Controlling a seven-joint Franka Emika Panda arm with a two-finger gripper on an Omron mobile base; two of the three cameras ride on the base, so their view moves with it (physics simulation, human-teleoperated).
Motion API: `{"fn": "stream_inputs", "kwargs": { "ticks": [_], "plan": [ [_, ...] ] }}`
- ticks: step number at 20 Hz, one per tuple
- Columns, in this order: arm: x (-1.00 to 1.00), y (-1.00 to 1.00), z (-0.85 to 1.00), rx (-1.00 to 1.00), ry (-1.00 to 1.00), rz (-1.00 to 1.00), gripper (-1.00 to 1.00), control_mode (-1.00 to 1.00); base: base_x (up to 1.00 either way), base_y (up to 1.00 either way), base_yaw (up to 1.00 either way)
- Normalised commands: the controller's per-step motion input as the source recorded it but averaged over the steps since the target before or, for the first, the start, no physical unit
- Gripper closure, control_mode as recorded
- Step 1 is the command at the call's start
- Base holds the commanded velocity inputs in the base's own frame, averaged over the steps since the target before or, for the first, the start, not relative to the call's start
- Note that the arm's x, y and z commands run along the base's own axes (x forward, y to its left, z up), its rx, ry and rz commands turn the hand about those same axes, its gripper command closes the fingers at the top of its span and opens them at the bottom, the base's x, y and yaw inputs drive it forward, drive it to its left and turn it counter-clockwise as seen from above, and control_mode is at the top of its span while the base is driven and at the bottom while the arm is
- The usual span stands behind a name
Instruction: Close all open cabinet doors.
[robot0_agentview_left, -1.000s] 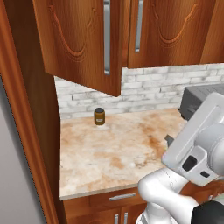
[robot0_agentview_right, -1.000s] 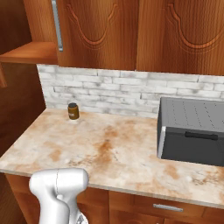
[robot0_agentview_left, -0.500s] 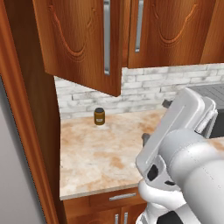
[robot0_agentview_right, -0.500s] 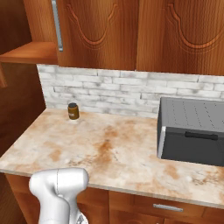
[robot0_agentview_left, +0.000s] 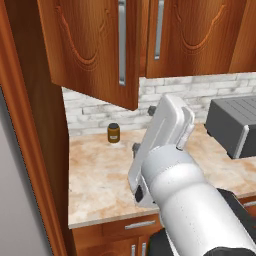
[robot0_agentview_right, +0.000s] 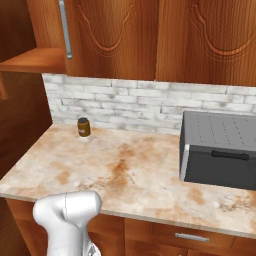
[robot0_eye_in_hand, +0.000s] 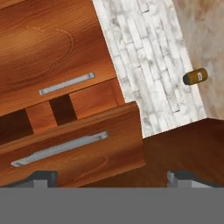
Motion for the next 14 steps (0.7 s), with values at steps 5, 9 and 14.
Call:
{"fn": "stream_inputs", "kwargs": {
  "ticks": [5, 9, 14],
  "plan": [
    [0.58, 0.07, 0.08, -0.25, -0.09, 0.14, -1.00, -1.00, 0.00, 0.00, 0.00],
    [0.34, 0.10, 0.33, -0.25, -0.04, 0.05, -1.00, -1.00, 0.00, 0.00, 0.00],
    [0.18, 0.06, 0.48, -0.18, 0.00, -0.03, -1.00, -1.00, 0.00, 0.00, 0.00]
  ]
}}
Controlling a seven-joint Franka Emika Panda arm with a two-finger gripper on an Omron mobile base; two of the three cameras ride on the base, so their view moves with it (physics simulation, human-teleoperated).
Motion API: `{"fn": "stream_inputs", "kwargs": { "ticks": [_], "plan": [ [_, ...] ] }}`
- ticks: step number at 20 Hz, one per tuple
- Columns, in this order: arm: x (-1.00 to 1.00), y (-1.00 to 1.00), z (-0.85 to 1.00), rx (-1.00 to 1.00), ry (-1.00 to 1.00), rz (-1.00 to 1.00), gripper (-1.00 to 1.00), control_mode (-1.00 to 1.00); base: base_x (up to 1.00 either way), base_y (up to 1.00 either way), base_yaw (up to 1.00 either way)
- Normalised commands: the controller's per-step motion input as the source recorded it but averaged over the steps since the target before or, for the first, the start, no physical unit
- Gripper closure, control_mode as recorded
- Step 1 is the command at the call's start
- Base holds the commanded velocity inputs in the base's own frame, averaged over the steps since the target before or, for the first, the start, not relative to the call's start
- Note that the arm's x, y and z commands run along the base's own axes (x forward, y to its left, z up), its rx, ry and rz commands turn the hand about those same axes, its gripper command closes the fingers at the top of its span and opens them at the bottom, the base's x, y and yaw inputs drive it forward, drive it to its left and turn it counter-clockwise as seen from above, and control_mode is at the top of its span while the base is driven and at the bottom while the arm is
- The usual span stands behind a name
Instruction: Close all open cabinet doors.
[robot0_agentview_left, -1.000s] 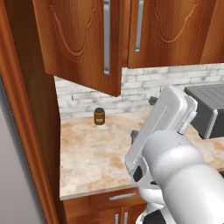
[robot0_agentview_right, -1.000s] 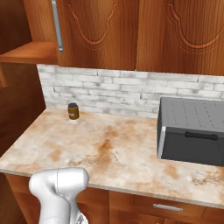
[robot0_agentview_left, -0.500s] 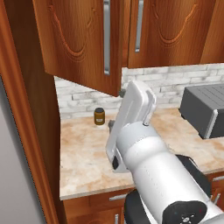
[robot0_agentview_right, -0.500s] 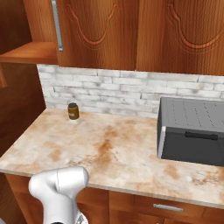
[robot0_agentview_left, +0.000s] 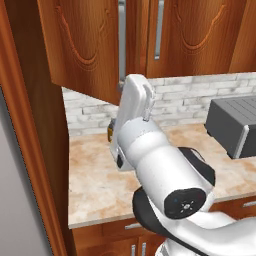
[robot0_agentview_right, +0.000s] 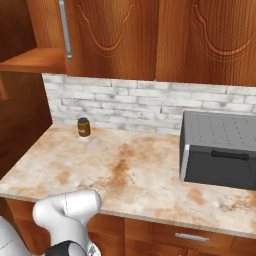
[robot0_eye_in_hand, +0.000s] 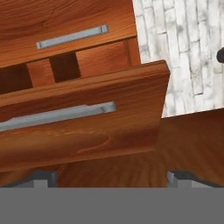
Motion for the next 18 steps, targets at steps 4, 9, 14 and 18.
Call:
{"fn": "stream_inputs", "kwargs": {
  "ticks": [4, 9, 14, 18],
  "plan": [
    [0.21, 0.00, 0.30, -0.11, 0.04, -0.07, -1.00, -1.00, 0.00, 0.00, 0.00],
    [0.23, -0.08, 0.00, -0.07, 0.03, -0.05, -1.00, -1.00, 0.00, 0.00, 0.00],
    [0.39, -0.13, 0.00, -0.06, 0.02, -0.05, -1.00, -1.00, 0.00, 0.00, 0.00],
    [0.80, -0.15, 0.00, -0.05, 0.05, -0.03, -1.00, -1.00, 0.00, 0.00, 0.00]
  ]
}}
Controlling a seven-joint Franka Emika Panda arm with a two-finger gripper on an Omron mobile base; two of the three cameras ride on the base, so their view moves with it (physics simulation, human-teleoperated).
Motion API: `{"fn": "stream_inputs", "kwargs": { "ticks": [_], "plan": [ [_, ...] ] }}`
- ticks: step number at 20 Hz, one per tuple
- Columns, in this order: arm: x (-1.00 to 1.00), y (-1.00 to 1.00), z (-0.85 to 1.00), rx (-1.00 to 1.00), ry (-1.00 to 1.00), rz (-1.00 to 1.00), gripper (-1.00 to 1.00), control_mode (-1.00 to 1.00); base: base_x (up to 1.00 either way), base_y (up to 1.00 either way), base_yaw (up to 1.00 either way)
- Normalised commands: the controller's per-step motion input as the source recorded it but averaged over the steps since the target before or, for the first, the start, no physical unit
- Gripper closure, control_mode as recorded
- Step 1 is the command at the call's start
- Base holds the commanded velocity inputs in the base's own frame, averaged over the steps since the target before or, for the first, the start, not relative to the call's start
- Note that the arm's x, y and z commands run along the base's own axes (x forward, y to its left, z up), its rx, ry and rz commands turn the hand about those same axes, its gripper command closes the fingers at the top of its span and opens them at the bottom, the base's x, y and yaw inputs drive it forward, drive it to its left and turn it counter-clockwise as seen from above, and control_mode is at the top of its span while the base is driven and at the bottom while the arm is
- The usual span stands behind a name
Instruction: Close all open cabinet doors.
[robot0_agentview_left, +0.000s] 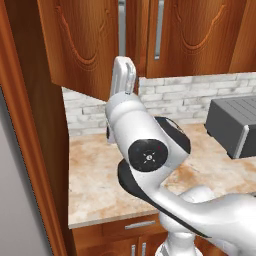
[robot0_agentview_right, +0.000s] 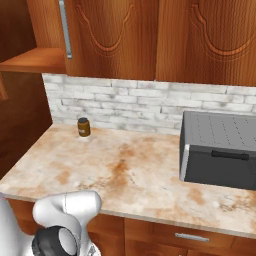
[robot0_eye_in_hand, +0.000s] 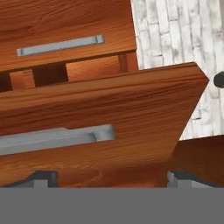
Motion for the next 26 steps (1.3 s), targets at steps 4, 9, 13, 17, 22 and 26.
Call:
{"fn": "stream_inputs", "kwargs": {
  "ticks": [4, 9, 13, 17, 22, 26],
  "plan": [
    [0.99, -0.08, 0.00, -0.03, 0.06, 0.00, -1.00, -1.00, 0.00, 0.00, 0.00],
    [1.00, -0.07, 0.00, -0.03, 0.05, 0.00, -1.00, -1.00, 0.00, 0.00, 0.00],
    [1.00, -0.04, 0.00, -0.03, 0.05, 0.00, -1.00, -1.00, 0.00, 0.00, 0.00],
    [1.00, -0.04, 0.00, -0.02, 0.05, 0.00, -1.00, -1.00, 0.00, 0.00, 0.00],
    [0.89, -0.08, -0.03, -0.02, 0.04, 0.00, -1.00, -1.00, 0.00, 0.00, 0.00],
    [0.85, -0.10, -0.06, 0.00, 0.05, 0.00, -1.00, -1.00, 0.00, 0.00, 0.00]
  ]
}}
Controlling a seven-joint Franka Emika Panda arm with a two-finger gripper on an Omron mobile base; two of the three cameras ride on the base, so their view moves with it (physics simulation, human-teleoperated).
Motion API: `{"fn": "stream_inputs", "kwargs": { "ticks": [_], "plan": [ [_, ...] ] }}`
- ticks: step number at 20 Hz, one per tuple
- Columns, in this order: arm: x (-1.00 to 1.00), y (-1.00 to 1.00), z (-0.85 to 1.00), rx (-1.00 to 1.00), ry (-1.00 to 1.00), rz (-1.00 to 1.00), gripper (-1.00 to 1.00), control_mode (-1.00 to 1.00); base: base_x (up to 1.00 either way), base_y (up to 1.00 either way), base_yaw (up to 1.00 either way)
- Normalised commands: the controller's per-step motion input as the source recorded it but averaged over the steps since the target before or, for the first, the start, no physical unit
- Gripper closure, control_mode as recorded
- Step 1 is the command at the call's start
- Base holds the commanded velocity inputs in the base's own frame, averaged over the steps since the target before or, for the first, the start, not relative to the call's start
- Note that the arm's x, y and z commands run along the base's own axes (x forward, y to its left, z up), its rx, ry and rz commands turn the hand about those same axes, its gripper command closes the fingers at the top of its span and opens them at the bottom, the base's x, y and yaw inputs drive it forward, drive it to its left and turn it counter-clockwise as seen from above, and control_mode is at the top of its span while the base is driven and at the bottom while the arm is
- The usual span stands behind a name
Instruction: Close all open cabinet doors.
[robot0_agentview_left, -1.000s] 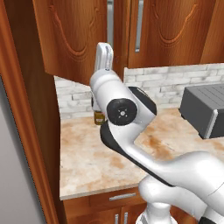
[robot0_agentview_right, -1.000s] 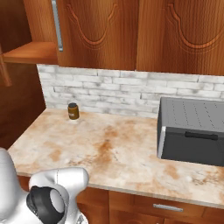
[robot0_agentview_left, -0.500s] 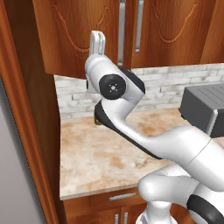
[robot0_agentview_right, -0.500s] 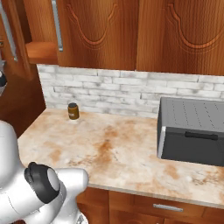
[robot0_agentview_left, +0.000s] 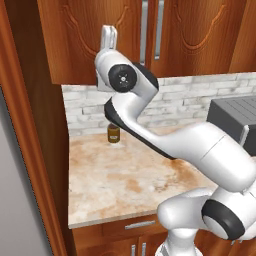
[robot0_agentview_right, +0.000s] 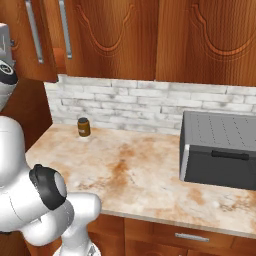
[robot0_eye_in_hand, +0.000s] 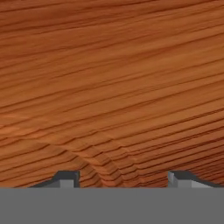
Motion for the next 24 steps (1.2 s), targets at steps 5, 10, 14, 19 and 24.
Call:
{"fn": "stream_inputs", "kwargs": {
  "ticks": [5, 10, 14, 19, 24],
  "plan": [
    [0.61, -0.08, -0.21, 0.00, 0.05, 0.00, -1.00, -1.00, 0.00, 0.00, 0.00],
    [0.47, -0.07, -0.27, 0.00, 0.05, 0.00, -1.00, -1.00, 0.00, 0.00, 0.00],
    [0.45, -0.06, -0.33, 0.00, 0.07, 0.00, -1.00, -1.00, 0.00, 0.00, 0.00],
    [0.44, -0.07, -0.41, 0.00, 0.08, 0.00, -1.00, -1.00, 0.00, 0.00, 0.00],
    [0.15, 0.00, -0.62, 0.00, 0.16, 0.00, -1.00, -1.00, 0.00, 0.00, 0.00]
  ]
}}
